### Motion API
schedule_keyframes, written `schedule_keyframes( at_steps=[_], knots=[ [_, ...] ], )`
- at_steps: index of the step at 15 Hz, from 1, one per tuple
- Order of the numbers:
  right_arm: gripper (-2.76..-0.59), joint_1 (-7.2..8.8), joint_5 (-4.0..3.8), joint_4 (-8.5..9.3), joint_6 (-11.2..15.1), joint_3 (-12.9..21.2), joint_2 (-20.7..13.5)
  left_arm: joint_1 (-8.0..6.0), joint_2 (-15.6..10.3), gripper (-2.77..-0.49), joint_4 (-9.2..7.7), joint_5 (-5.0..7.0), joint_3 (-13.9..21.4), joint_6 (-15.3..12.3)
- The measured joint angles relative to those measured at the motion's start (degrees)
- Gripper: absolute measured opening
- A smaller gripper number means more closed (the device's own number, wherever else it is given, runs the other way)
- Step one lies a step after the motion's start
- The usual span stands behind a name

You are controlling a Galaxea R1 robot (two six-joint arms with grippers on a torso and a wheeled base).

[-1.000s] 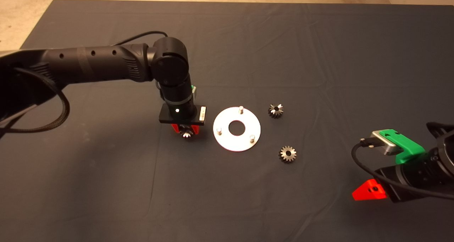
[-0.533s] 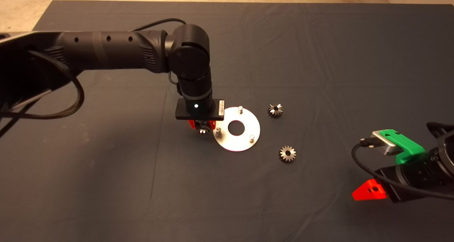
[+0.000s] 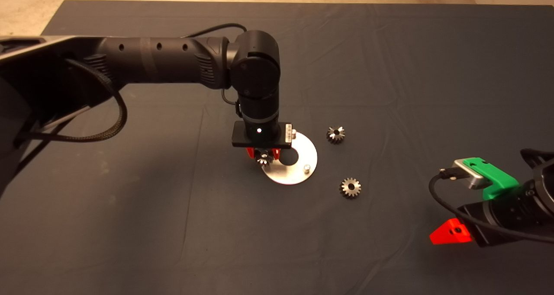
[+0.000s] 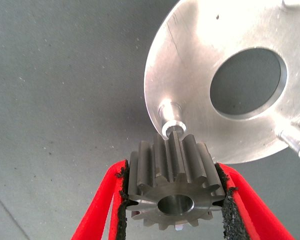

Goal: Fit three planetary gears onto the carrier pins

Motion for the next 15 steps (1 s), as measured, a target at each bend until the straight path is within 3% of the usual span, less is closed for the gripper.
schedule_keyframes(
  at_steps=[6, 15],
  knots=[
    [-0.62, 0.0, 0.02, 0.0, 0.0, 0.0, 0.0, 0.01, 0.5, -2.26, 0.02, 0.24, -2.29, -0.1],
    [-0.62, 0.0, 0.02, 0.0, 0.0, 0.0, 0.01, 0.02, 0.77, -2.27, -0.43, 0.17, -2.51, 0.07]
  ],
)
